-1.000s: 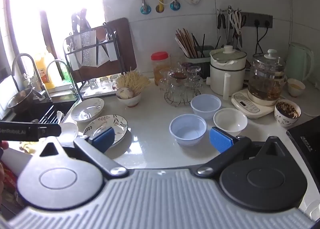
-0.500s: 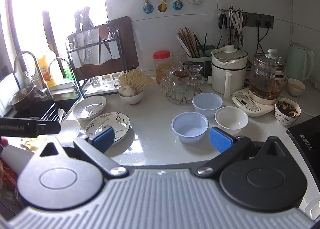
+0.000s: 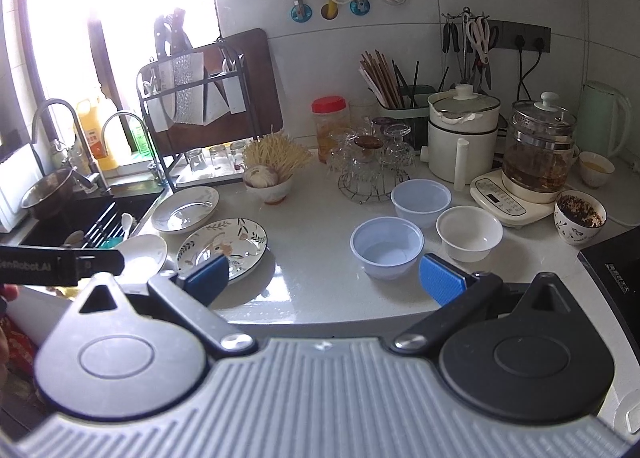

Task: Organize plates and bowls
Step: 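Move both grippers toward the white orange-rimmed plate beside the sink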

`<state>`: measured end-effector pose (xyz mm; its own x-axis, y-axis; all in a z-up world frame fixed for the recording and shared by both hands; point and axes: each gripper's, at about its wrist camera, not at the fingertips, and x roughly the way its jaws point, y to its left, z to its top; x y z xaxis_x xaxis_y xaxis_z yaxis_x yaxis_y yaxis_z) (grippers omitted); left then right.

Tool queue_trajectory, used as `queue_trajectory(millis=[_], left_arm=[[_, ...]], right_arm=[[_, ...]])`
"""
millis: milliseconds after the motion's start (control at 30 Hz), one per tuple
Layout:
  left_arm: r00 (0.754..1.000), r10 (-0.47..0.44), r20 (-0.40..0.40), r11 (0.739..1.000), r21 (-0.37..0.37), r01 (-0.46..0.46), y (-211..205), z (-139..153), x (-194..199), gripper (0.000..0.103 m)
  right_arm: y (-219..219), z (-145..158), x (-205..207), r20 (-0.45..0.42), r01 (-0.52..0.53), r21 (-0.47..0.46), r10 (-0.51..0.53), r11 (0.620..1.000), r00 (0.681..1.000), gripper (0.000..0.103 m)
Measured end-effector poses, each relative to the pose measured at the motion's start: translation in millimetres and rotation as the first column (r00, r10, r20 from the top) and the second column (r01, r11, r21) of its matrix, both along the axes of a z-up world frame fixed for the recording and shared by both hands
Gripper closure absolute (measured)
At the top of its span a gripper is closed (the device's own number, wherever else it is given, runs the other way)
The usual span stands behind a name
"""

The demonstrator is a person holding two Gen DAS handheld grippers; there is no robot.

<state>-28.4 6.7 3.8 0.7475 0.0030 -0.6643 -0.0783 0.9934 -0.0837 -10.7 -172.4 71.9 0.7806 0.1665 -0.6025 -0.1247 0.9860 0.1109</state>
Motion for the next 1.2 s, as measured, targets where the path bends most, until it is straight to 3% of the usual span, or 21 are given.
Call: queue_trajectory(millis=[767,1200], left_arm=[[1.0,0.007,0.009,1.0,-0.001,-0.007,5,-7,-7,0.0],[1.0,0.014,-0.019,0.999,-0.048,-0.014,3,-20,1,0.0]], right_arm=[[8,0,-2,-0.009,-0.011,-0.004,0.011,1.0,1.0,0.0],[3,-8,3,-0.052,-0.005,-0.01,0.005,1.0,0.999,0.0]])
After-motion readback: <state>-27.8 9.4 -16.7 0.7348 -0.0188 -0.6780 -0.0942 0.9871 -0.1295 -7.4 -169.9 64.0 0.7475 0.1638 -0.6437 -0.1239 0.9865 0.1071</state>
